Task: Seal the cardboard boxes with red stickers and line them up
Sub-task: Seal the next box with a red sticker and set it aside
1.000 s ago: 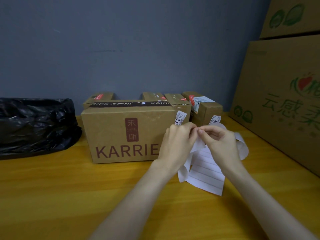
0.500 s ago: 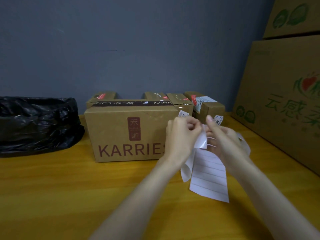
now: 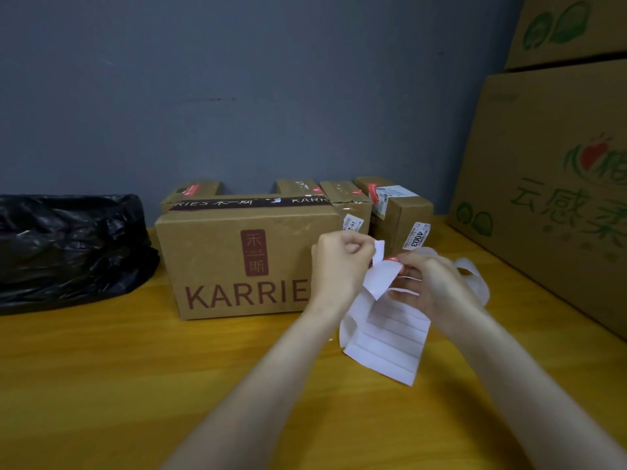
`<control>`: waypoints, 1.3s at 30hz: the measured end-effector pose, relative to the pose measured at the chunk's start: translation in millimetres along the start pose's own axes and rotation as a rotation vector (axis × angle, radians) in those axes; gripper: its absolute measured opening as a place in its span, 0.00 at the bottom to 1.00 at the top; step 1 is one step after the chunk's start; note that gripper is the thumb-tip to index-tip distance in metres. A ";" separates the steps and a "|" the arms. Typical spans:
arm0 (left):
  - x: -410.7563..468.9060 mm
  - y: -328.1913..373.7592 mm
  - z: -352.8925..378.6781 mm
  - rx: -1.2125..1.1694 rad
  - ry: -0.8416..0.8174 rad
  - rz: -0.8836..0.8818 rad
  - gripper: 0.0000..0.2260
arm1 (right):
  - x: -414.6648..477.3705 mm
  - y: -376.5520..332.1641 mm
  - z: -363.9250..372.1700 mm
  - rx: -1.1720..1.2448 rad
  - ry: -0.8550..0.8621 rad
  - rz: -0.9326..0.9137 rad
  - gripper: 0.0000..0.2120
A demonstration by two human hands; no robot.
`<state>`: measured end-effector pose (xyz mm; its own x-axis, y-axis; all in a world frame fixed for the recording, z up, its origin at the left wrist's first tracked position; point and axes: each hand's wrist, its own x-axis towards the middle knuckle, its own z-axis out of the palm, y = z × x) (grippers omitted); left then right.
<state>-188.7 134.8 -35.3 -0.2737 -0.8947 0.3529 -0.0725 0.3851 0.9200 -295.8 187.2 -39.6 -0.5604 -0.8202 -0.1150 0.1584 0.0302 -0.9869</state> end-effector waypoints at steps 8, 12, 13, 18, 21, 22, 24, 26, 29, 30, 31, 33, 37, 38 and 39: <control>3.8 25.0 -15.1 -0.402 0.135 -0.198 0.07 | 19.1 1.0 -24.0 -0.208 0.082 0.100 0.09; 3.7 36.9 -21.8 -0.499 0.163 -0.209 0.06 | 27.6 4.0 -35.9 -0.424 0.151 0.138 0.05; 3.5 39.2 -23.5 -0.518 0.166 -0.205 0.06 | 28.6 5.3 -37.7 -0.569 0.155 0.150 0.07; 5.8 44.7 -29.3 -0.470 0.212 -0.112 0.07 | 26.2 12.3 -37.9 -1.108 0.313 -0.138 0.12; 6.4 41.0 -32.3 -0.145 0.317 0.259 0.08 | 3.1 -5.1 -21.7 -0.771 0.324 -0.549 0.08; 5.8 38.4 -32.4 -0.017 0.328 0.427 0.07 | -6.5 -11.6 -13.2 -0.605 0.234 -0.583 0.09; 7.4 30.1 -29.1 0.232 0.331 0.696 0.07 | -27.6 -22.9 4.2 -0.290 0.021 -0.547 0.10; 8.6 24.2 -23.9 0.409 0.349 0.867 0.08 | -41.3 -30.4 17.5 -0.027 -0.126 -0.472 0.10; 8.1 21.8 -20.9 0.469 0.286 1.044 0.07 | -50.2 -40.7 25.7 0.223 -0.169 -0.401 0.09; 8.1 22.6 -21.6 0.488 0.278 1.070 0.07 | -51.2 -43.2 26.8 0.231 -0.143 -0.408 0.09; 8.7 23.6 -23.2 0.513 0.285 1.082 0.06 | -51.9 -45.1 28.0 0.211 -0.104 -0.418 0.08; 10.3 25.9 -26.5 0.540 0.285 1.089 0.05 | -49.2 -48.6 30.0 0.180 -0.013 -0.435 0.07; 4.4 24.0 -29.5 0.607 0.204 1.081 0.08 | -38.9 -67.8 39.8 0.183 0.088 -0.507 0.10; 3.4 24.6 -32.5 0.589 0.189 1.014 0.09 | -35.4 -73.1 43.2 0.160 0.108 -0.535 0.10; 3.7 27.0 -37.2 0.530 0.185 0.907 0.10 | -31.8 -77.5 47.3 0.124 0.122 -0.565 0.10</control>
<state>-156.0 133.4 -2.9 -0.2884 -0.2273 0.9301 -0.3351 0.9339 0.1243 -251.8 184.0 45.9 -0.6739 -0.6179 0.4050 -0.1019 -0.4652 -0.8793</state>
